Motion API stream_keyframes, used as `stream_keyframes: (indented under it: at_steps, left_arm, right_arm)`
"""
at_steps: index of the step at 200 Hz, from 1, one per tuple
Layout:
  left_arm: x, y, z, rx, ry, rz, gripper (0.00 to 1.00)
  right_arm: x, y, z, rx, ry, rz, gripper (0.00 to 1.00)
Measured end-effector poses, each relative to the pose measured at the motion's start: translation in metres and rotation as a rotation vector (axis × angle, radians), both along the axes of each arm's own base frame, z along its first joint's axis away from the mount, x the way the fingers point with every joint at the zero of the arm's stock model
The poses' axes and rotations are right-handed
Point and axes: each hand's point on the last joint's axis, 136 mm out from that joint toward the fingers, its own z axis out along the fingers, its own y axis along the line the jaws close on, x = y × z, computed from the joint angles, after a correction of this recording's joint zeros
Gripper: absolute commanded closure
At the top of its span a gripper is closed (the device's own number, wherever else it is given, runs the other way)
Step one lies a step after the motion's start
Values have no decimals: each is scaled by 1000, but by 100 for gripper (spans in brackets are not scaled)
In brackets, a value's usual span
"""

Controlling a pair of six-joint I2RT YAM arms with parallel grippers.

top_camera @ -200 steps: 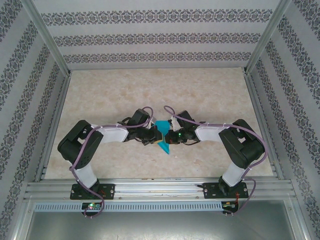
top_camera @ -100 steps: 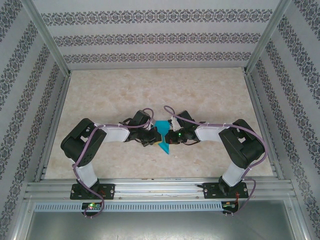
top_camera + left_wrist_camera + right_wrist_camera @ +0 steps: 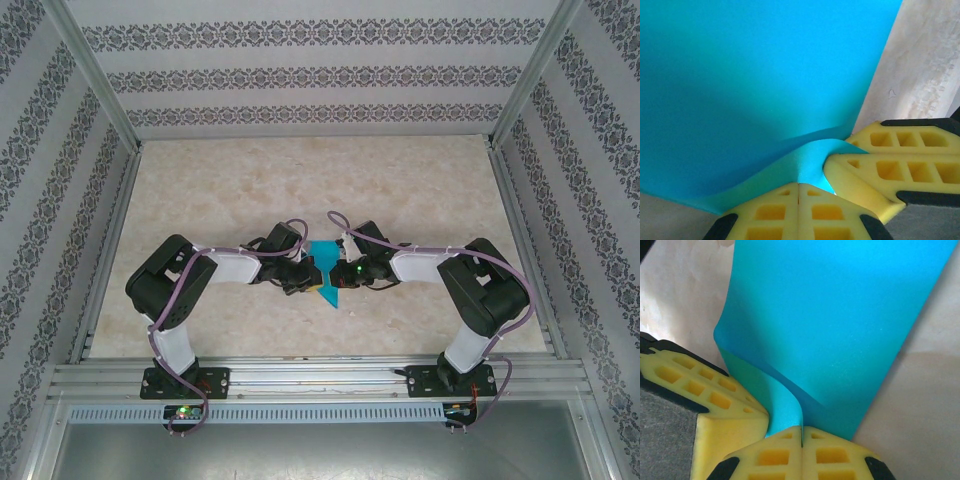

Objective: Fold a paper plane with a square sheet of paper (fold left side to right side)
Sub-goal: Third fold the triangle at the center of the table.

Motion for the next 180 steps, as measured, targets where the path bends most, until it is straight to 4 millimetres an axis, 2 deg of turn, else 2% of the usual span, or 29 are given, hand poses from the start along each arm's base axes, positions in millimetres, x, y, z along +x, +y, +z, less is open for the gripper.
stream_keyframes:
  at_steps: [68, 128, 156, 180]
  left_arm:
    - [0, 0, -1, 1, 1, 0, 95]
    - [-1, 0, -2, 0, 0, 0, 96]
    - [-1, 0, -2, -3, -3, 0, 98]
    - [-1, 0, -2, -5, -5, 0, 98]
  right_arm:
    - [0, 0, 0, -2, 2, 0, 99]
    - [2, -3, 3, -8, 26, -15, 80]
    - [11, -9, 15, 9, 28, -59, 68]
    - [18, -17, 30, 28, 10, -87, 65]
